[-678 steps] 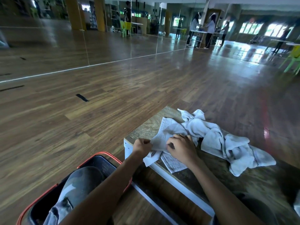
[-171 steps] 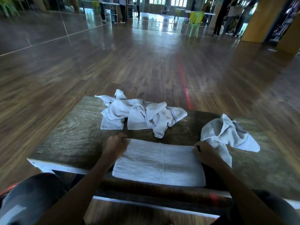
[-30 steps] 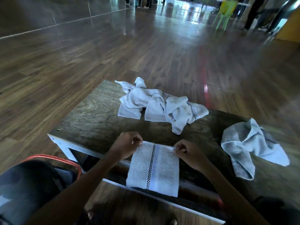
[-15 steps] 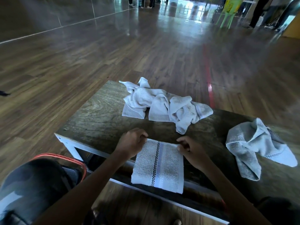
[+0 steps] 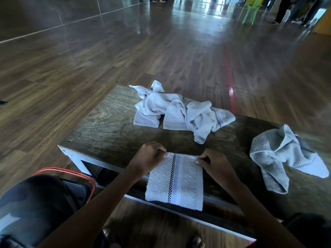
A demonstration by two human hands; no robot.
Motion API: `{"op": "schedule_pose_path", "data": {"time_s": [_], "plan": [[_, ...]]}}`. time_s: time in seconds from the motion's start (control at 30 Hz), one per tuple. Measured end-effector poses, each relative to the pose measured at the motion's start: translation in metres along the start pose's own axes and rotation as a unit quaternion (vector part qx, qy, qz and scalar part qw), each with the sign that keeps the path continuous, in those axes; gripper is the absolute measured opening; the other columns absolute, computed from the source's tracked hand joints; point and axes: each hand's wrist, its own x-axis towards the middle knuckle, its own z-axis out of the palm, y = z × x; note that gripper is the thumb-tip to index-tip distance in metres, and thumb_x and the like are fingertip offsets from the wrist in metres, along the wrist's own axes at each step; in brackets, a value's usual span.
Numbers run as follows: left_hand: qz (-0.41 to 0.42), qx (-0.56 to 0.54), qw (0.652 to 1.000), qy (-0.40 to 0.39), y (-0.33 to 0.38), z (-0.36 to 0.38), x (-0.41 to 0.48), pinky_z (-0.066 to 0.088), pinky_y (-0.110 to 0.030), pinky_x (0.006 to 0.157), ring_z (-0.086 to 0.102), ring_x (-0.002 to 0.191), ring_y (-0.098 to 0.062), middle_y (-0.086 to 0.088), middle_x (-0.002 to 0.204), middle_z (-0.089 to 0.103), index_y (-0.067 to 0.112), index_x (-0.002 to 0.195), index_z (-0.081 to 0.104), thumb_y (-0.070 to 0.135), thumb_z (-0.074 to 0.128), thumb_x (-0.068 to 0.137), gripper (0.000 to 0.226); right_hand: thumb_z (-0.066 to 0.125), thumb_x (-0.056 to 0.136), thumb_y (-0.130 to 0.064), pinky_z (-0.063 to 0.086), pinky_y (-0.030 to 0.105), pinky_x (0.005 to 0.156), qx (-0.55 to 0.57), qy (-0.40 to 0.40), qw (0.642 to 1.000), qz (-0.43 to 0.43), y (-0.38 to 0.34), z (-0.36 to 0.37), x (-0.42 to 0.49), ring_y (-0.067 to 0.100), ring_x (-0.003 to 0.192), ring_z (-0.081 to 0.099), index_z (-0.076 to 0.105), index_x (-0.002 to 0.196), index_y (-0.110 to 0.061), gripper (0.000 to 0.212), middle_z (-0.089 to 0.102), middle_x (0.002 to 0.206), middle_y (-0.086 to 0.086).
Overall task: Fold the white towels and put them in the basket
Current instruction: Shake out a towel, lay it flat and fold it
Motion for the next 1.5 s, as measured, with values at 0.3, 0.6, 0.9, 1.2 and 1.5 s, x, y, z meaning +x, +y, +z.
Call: {"op": "schedule_pose_path", "data": {"time_s": [0.3, 0.6, 0.9, 1.2, 1.5], "plan": [[0.006, -0.025, 1.0, 0.01, -0.003, -0.002, 0.001, 0.042, -0.013, 0.066, 0.058, 0.071, -0.004, 0.001, 0.079, 0.063, 0.008, 0.08, 0.069, 0.008, 0.069, 0.083, 0.003, 0.067, 0.085, -0.016, 0.048, 0.027, 0.075, 0.002, -0.003, 0.996, -0.089, 0.004, 0.003, 0.004, 0.007, 0.084, 0.057, 0.056, 0.081, -0.019, 0.012, 0.062, 0.089, -0.006], [0.002, -0.027, 0.999, 0.022, -0.003, 0.0, 0.007, 0.036, -0.007, 0.057, 0.055, 0.063, 0.003, 0.004, 0.071, 0.063, 0.007, 0.078, 0.065, 0.004, 0.064, 0.085, 0.008, 0.064, 0.088, -0.016, 0.045, 0.024, 0.064, 0.052, 0.0, 0.998, -0.037, -0.001, 0.0, 0.012, 0.009, 0.068, 0.056, 0.054, 0.077, -0.023, 0.015, 0.06, 0.072, -0.008], [0.013, 0.099, 0.995, 0.026, 0.002, -0.002, 0.015, 0.049, -0.03, 0.067, 0.06, 0.08, -0.012, 0.007, 0.089, 0.064, 0.018, 0.085, 0.066, 0.017, 0.063, 0.086, 0.003, 0.063, 0.087, -0.02, 0.043, 0.02, 0.071, -0.002, -0.008, 0.998, -0.07, 0.002, -0.001, 0.015, -0.001, 0.084, 0.054, 0.063, 0.086, -0.027, 0.006, 0.058, 0.087, -0.017], [0.176, 0.273, 0.946, -0.005, 0.003, 0.009, -0.028, 0.052, -0.038, 0.088, 0.057, 0.12, -0.019, -0.007, 0.13, 0.06, 0.012, 0.123, 0.062, 0.039, 0.03, 0.097, 0.05, 0.041, 0.089, -0.041, 0.048, 0.036, 0.083, -0.249, 0.07, 0.954, -0.152, -0.004, -0.001, -0.006, 0.019, 0.102, 0.063, 0.067, 0.115, -0.016, 0.045, 0.066, 0.117, -0.002], [0.077, 0.326, 0.938, -0.09, 0.001, 0.021, -0.027, 0.032, -0.054, 0.108, 0.016, 0.143, -0.019, -0.007, 0.155, 0.027, 0.011, 0.147, 0.031, 0.047, 0.014, 0.096, 0.064, -0.035, 0.053, -0.078, -0.011, 0.037, 0.114, -0.254, -0.156, 0.954, 0.019, -0.03, 0.02, -0.023, 0.015, 0.143, -0.019, -0.011, 0.15, -0.011, 0.12, -0.023, 0.156, 0.006]]}}
